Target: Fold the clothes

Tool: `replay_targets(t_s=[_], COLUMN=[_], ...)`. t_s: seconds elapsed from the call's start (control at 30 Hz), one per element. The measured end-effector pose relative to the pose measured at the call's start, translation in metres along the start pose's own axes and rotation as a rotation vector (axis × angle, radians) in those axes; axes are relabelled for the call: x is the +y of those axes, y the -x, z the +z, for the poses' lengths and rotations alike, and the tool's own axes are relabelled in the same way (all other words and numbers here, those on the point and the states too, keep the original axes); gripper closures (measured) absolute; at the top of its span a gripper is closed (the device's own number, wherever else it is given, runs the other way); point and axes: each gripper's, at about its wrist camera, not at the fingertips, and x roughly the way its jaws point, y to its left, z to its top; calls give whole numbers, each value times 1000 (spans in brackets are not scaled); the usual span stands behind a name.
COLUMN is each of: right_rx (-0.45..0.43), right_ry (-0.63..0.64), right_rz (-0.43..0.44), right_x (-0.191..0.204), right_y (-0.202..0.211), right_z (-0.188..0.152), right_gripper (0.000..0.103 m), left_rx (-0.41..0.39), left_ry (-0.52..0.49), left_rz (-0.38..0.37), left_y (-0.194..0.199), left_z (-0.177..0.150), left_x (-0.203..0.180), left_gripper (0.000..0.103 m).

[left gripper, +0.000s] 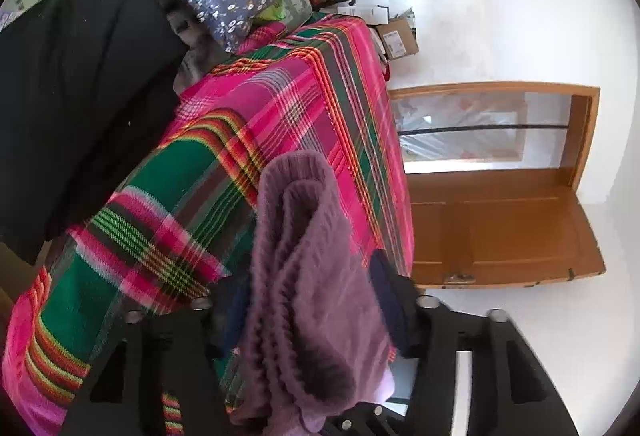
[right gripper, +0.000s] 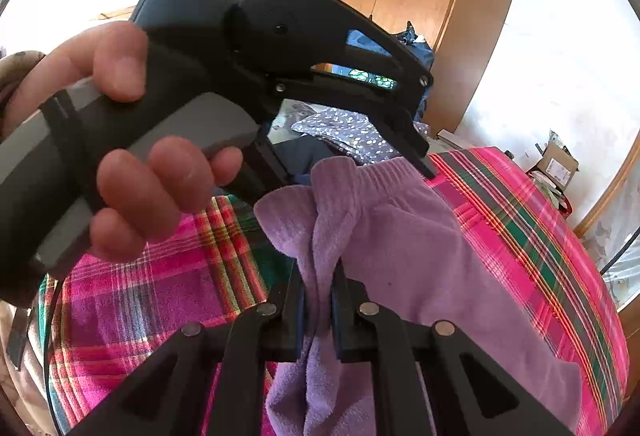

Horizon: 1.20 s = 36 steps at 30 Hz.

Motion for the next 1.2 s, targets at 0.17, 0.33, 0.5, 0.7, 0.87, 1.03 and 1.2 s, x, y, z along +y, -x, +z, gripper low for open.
replay_targets(t_s=[0.17, 0.33, 0.5, 0.7, 0.87, 1.03, 1.2], right_rx=[2, -6, -27, -62, -92, -133, -170], right_ry=[-14, -28, -79, -137, -190, -239, -287], right_rz=[1, -7, -11, -29, -48, -78, -104], right_x=[-2, -1, -8, -14, -20, -22, -28], right_y=[-1, 1, 10, 30, 47, 71, 96], right_z=[2, 6, 8, 3, -2, -5, -12], right_gripper=[92, 92, 92, 93, 93, 93, 93], left_rx=[-9, -11, -11, -12, -11, 0, 18], left_ry=[-42, -116, -191, -273, -335, -392, -442], left_rz=[28, 56, 86, 102, 107, 89, 78], left_y=[2, 4, 4, 5, 4, 0, -10], left_z=[0, -3, -11, -27, -43, -62, -82], left_x=[-6, -25, -48, -78, -104, -131, -157], left_gripper=[80, 83, 83, 83, 83, 83, 83])
